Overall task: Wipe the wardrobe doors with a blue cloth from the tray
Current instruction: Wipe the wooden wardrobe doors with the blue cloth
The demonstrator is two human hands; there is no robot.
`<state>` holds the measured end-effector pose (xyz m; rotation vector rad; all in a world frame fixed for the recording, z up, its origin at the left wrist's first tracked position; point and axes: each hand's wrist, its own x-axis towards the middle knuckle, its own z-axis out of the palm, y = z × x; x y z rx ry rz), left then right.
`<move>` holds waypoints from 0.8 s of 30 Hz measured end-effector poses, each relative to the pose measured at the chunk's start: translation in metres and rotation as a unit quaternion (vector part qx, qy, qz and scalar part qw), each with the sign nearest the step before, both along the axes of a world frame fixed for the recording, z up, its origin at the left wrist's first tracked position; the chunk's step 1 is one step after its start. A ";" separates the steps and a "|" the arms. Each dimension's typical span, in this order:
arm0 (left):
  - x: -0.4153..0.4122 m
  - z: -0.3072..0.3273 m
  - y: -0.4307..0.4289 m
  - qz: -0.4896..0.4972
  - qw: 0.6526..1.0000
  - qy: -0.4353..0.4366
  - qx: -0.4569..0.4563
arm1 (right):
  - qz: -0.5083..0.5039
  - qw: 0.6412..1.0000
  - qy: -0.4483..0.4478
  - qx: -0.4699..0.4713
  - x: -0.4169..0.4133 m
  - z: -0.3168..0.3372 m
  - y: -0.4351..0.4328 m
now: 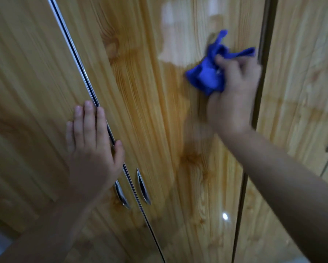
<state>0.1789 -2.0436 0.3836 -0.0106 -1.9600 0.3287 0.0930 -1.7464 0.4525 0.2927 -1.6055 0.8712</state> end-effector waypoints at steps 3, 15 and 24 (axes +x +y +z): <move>0.002 0.001 0.002 -0.010 1.000 -0.010 0.004 | 0.059 0.993 0.007 0.099 0.023 -0.030 -0.073; 0.005 0.004 -0.004 -0.022 0.999 -0.027 -0.003 | 0.027 0.978 0.001 0.205 -0.009 -0.051 0.020; 0.004 0.003 0.004 -0.032 0.999 -0.023 0.029 | -0.015 0.998 -0.062 -0.029 0.008 -0.067 -0.001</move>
